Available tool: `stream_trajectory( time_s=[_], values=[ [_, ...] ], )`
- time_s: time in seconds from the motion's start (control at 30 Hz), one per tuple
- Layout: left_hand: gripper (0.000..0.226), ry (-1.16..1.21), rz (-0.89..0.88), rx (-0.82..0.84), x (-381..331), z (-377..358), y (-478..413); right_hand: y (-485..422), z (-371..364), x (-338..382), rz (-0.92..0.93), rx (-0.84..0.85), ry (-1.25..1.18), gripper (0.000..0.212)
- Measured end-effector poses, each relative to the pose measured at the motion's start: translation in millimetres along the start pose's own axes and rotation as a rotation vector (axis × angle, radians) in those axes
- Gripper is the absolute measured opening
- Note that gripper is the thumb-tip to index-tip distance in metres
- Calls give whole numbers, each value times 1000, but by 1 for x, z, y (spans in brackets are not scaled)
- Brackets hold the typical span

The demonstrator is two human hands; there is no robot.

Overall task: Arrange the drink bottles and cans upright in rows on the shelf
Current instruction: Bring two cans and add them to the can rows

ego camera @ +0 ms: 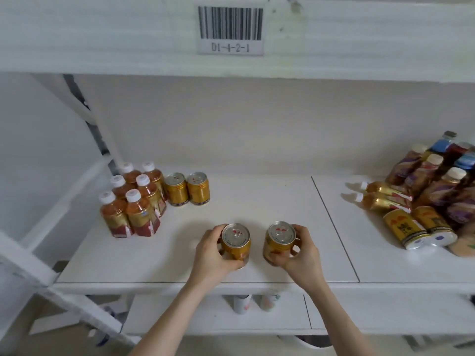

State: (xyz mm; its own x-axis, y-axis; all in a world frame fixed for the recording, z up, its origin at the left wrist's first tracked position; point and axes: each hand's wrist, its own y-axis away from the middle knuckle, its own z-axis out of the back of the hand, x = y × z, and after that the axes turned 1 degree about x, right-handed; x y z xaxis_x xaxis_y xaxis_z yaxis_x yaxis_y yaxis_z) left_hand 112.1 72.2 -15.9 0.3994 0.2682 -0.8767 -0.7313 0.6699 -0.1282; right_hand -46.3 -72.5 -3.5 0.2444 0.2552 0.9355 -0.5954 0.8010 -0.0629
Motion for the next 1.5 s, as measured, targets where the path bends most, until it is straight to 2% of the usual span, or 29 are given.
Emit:
stream_trajectory(
  time_s=[0.23, 0.47, 0.67, 0.83, 1.13, 1.5],
  values=[
    [83, -57, 21, -13, 29, 51, 0, 5, -58, 22, -4, 17, 18, 68],
    [82, -135, 18, -89, 56, 84, -30, -26, -115, 35, 12, 52, 62, 64],
    [77, -88, 35, -146, 81, 98, -55, -57, -153, 39, 14, 124, 70, 65],
    [82, -71, 11, -195, 84, 97, -70, -75, -169, 41, -7, 135, 57, 67],
    [89, -152, 86, -304, 85, 86, -83, -100, -180, 44, -20, 204, 31, 69],
    [98, -189, 128, -305, 82, 80, -99, -126, -190, 42, -50, 289, 35, 74]
  ],
)
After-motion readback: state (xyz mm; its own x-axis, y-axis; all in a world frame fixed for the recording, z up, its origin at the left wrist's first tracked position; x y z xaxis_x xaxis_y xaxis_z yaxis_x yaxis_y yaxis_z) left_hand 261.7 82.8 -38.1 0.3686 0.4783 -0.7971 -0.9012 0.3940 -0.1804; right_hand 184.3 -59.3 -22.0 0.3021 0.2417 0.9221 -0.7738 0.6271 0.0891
